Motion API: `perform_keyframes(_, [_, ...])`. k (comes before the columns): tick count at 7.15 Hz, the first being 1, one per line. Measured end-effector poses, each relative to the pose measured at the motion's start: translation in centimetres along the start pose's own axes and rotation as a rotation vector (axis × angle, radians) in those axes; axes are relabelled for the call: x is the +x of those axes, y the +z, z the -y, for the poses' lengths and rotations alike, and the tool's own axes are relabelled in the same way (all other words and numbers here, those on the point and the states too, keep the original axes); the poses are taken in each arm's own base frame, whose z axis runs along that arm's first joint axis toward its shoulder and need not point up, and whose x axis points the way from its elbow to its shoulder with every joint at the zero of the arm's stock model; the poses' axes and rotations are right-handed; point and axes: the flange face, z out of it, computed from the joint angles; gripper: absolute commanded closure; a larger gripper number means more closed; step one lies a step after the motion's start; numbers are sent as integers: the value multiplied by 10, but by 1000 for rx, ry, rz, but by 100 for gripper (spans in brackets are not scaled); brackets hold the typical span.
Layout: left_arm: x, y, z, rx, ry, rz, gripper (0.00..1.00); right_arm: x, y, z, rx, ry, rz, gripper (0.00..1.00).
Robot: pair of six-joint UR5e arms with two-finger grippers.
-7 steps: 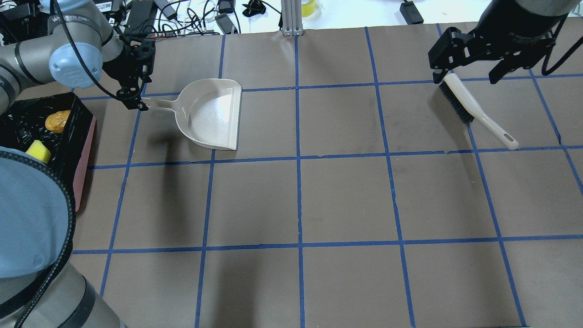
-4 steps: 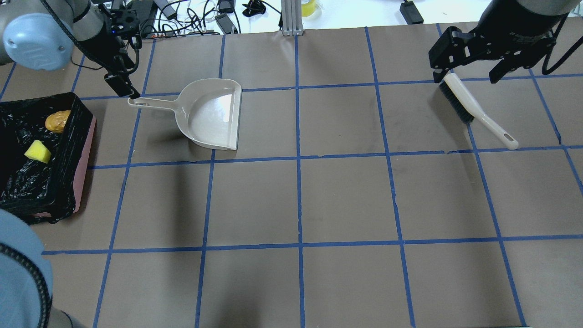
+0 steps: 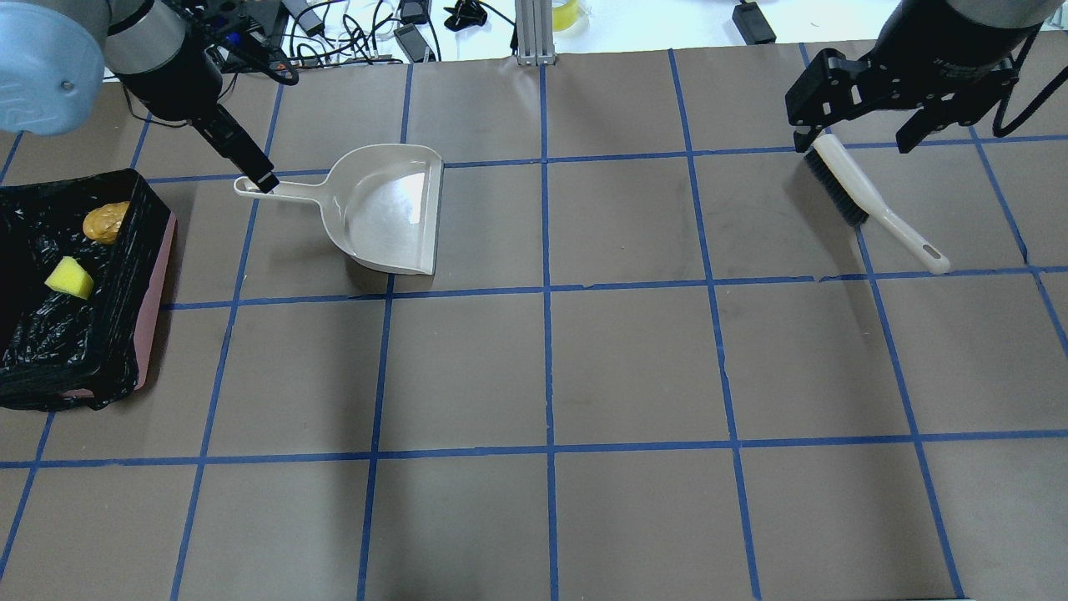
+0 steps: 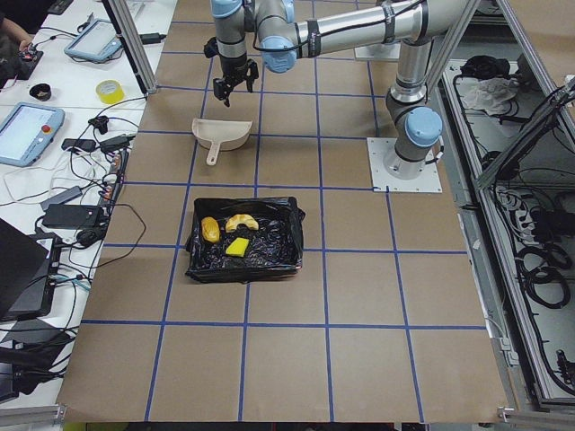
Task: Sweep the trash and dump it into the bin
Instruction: 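Lower the empty dustpan back onto the table with the left gripper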
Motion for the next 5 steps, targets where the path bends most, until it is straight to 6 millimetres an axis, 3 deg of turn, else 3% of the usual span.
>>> perform_keyframes(3, [71, -26, 5, 18, -341, 12, 0, 0, 0, 0, -1, 0, 0, 0])
perform_keyframes(5, [120, -44, 12, 19, -476, 45, 0, 0, 0, 0, 0, 0, 0, 0])
